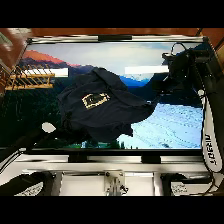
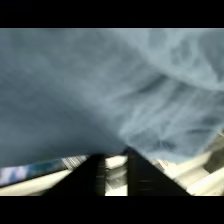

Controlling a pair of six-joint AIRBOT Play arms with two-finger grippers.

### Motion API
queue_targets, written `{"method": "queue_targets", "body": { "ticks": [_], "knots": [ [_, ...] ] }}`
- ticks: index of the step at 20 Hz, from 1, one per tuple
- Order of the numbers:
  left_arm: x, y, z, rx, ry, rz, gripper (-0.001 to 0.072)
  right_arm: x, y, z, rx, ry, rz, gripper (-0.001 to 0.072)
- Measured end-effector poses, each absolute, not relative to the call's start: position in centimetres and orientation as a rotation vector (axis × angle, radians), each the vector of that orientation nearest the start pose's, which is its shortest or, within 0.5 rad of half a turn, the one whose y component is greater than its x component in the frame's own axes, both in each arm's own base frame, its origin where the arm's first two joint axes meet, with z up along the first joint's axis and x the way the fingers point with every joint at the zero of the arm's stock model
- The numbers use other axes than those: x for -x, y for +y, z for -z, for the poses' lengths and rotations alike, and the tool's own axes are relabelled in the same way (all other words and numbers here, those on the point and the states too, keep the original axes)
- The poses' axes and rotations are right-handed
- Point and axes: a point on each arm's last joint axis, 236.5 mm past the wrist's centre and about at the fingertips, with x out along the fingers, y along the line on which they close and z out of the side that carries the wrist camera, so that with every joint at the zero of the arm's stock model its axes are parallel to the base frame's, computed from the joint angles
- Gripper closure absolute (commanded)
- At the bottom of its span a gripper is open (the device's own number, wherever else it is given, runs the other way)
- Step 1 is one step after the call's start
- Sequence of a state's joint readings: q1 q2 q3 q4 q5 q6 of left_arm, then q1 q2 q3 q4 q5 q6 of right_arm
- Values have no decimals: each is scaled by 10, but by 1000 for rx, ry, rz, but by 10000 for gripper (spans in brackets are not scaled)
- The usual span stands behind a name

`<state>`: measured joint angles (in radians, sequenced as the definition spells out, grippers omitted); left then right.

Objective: Fold the shirts.

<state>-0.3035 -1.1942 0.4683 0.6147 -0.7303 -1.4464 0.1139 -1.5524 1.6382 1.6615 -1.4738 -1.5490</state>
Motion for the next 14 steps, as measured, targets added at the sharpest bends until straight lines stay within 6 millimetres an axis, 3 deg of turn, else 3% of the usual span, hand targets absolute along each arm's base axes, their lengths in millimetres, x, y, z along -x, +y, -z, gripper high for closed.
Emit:
{"method": "queue_targets", "body": {
  "ticks": [1,6,8,11,13,14],
  "knots": [
    [-242,-209,109,724,1442,314,670,-424,70,-45,-11,1392,-150,643],
    [-247,-210,104,673,1410,356,672,-424,72,-45,-14,1393,-154,643],
    [-257,-216,86,645,1359,417,672,-424,72,-46,-19,1392,-151,643],
    [-284,-224,22,542,1204,553,673,-426,72,-61,-35,1354,-141,643],
    [-309,-219,-50,431,1035,627,673,-431,72,-91,-43,1276,-142,644],
    [-319,-211,-95,365,938,644,673,-434,72,-112,-48,1222,-138,643]
  ]
}}
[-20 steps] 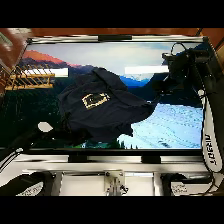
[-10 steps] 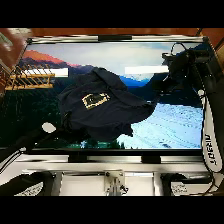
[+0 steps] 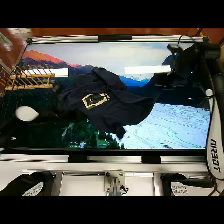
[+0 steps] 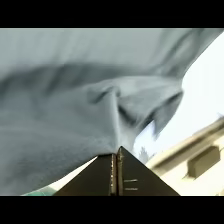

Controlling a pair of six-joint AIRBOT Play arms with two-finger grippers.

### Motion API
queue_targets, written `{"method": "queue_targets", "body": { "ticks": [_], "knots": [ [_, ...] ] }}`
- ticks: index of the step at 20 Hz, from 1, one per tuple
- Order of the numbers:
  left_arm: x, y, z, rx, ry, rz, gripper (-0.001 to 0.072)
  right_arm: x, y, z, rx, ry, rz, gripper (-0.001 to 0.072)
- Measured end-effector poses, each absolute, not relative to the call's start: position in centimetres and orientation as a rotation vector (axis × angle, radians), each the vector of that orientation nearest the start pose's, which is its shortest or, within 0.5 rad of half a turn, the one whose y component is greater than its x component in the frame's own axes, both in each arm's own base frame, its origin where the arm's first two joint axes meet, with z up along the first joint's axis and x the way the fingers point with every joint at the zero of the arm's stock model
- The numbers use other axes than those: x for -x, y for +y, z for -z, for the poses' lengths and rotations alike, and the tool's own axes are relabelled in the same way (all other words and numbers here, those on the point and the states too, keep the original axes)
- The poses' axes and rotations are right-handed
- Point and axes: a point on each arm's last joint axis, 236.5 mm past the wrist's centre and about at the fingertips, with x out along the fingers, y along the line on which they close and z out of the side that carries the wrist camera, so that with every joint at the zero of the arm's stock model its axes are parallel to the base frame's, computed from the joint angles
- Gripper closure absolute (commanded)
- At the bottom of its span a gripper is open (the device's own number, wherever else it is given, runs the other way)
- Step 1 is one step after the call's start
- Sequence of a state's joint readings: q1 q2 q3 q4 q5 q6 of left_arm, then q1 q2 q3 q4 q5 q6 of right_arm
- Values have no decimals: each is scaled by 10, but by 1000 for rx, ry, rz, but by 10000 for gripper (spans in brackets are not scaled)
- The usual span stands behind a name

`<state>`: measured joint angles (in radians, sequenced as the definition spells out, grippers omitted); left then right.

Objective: Fold the shirts.

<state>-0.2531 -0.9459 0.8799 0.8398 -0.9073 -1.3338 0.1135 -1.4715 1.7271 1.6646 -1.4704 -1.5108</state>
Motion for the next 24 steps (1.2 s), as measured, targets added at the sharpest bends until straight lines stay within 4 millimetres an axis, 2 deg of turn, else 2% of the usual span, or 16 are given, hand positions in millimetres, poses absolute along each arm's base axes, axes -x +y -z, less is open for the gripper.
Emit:
{"method": "queue_targets", "body": {
  "ticks": [2,4,6,7,9,10,12,13,15,17,20,22,24],
  "knots": [
    [-334,-180,-188,242,740,606,673,-440,69,-168,-62,1066,-125,643],
    [-332,-135,-290,150,532,506,672,-440,63,-241,-96,858,-103,644],
    [-311,-98,-379,100,342,403,672,-427,57,-321,-133,620,-96,644],
    [-296,-86,-416,81,256,366,672,-416,54,-361,-147,497,-96,644],
    [-262,-68,-478,48,101,296,672,-382,42,-440,-161,245,-87,644],
    [-244,-62,-503,43,36,269,672,-362,37,-470,-162,148,-81,644],
    [-217,-59,-532,65,-43,250,672,-320,28,-517,-169,-10,-79,644],
    [-204,-59,-541,74,-72,244,672,-301,24,-535,-170,-72,-77,644],
    [-188,-60,-551,67,-105,242,672,-262,16,-566,-169,-193,-72,644],
    [-174,-63,-554,36,-119,248,672,-230,11,-588,-171,-282,-70,644],
    [-158,-69,-557,11,-135,264,672,-198,5,-601,-169,-345,-64,644],
    [-156,-69,-556,5,-137,264,672,-194,1,-598,-156,-333,-45,644],
    [-163,-68,-549,7,-111,262,672,-198,-6,-591,-135,-304,-10,644]
  ]
}}
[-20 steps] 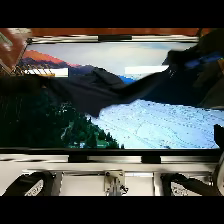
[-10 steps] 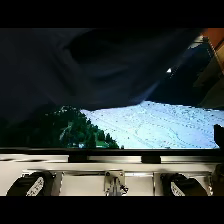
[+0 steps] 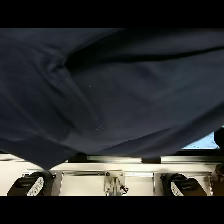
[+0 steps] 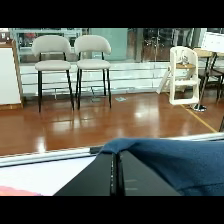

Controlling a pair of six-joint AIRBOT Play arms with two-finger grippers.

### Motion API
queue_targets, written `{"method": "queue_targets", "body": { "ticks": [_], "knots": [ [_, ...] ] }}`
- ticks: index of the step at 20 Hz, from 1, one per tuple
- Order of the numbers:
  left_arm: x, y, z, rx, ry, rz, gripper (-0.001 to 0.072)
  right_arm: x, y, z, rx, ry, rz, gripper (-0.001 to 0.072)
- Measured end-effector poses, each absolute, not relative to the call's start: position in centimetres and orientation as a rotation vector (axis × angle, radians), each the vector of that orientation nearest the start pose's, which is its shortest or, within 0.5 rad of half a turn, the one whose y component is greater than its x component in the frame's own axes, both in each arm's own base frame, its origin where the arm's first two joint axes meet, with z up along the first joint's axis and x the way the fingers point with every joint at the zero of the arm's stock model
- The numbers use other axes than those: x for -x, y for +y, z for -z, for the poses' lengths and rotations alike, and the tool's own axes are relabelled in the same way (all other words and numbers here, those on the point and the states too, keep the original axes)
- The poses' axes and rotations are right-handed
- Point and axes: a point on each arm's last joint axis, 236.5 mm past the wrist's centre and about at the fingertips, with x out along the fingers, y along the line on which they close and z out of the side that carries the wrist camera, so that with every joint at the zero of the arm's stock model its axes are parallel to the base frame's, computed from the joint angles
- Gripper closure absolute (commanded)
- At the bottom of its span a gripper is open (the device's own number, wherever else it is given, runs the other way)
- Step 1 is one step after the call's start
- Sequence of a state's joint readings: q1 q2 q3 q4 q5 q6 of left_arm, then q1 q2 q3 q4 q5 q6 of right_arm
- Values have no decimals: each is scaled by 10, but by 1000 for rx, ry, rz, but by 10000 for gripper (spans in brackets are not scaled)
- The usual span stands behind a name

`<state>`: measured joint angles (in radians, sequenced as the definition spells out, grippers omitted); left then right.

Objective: Fold the shirts.

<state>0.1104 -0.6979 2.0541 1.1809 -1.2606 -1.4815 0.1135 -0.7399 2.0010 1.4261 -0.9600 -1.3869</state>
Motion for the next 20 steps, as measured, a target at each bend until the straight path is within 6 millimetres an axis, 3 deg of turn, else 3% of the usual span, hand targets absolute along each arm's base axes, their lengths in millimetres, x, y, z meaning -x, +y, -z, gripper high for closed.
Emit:
{"method": "queue_targets", "body": {
  "ticks": [4,6,8,12,15,18,20],
  "knots": [
    [-211,-57,-518,40,-20,235,672,-250,-14,-560,-79,-169,62,644],
    [-250,-50,-493,67,50,222,672,-292,-13,-536,-55,-79,81,644],
    [-296,-44,-458,84,147,212,672,-345,-10,-499,-33,41,94,644],
    [-388,-32,-370,118,369,202,672,-457,0,-392,12,316,111,644],
    [-449,-29,-307,169,490,206,672,-528,10,-307,14,461,113,644],
    [-498,-28,-249,235,576,209,671,-582,18,-224,-25,561,121,643],
    [-522,-30,-208,272,641,212,671,-604,23,-172,-59,629,132,643]
  ]
}}
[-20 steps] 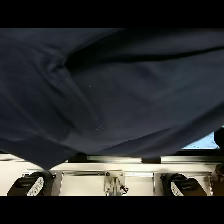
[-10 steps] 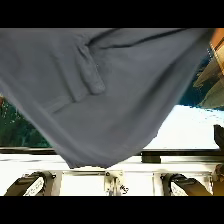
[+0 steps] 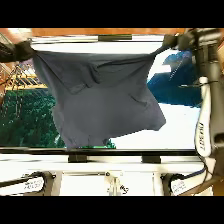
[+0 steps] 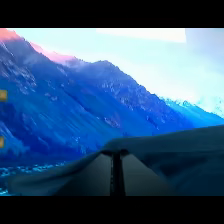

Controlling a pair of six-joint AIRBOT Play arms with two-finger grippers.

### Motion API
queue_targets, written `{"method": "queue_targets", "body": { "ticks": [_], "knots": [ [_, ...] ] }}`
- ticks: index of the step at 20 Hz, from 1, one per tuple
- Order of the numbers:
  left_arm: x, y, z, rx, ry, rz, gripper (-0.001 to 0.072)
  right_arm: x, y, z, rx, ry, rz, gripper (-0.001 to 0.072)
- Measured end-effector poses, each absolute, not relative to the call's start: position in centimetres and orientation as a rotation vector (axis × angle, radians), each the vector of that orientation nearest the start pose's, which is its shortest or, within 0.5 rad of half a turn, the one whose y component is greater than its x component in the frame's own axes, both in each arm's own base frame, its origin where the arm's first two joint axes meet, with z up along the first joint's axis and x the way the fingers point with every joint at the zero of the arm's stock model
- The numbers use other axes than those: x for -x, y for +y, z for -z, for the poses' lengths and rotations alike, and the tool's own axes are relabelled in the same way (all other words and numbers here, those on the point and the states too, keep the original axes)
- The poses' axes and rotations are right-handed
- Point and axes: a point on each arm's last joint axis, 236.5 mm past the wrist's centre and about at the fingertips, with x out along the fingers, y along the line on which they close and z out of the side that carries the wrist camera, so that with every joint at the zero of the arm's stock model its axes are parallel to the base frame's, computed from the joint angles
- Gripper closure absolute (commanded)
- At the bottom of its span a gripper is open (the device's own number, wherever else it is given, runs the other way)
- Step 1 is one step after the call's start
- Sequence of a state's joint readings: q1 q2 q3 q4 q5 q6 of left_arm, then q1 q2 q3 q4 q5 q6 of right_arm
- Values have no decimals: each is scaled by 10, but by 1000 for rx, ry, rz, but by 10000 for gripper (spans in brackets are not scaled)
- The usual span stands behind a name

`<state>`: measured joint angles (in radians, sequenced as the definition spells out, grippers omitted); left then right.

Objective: Fold the shirts.

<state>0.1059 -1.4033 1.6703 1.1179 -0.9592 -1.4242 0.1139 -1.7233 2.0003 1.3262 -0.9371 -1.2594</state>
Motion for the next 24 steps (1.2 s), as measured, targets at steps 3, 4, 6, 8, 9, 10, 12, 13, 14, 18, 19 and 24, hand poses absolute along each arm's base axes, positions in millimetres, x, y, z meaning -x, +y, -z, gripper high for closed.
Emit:
{"method": "queue_targets", "body": {
  "ticks": [3,4,6,8,9,10,12,13,14,18,19,24],
  "knots": [
    [-539,-44,-146,305,768,236,669,-620,33,-106,-123,730,132,605],
    [-540,-49,-127,313,816,243,595,-620,38,-88,-155,771,125,407],
    [-537,-57,-98,358,908,247,146,-617,50,-67,-212,830,103,97],
    [-524,-56,-80,398,1008,243,80,-605,56,-64,-209,888,73,97],
    [-514,-53,-77,412,1064,244,125,-595,54,-67,-173,922,60,97],
    [-501,-49,-75,426,1121,246,234,-581,48,-75,-113,955,51,98],
    [-468,-36,-76,437,1241,252,331,-546,20,-87,33,1053,70,249],
    [-451,-29,-82,441,1279,255,328,-529,3,-95,58,1098,86,269],
    [-434,-24,-84,443,1315,257,316,-508,-14,-102,53,1145,94,268],
    [-344,-25,-63,501,1454,260,133,-422,-45,-94,-104,1357,35,251],
    [-322,-30,-51,531,1471,258,136,-405,-53,-88,-144,1391,36,251],
    [-236,-60,7,640,1480,245,138,-346,-49,-71,-311,1438,-10,251]
  ]
}}
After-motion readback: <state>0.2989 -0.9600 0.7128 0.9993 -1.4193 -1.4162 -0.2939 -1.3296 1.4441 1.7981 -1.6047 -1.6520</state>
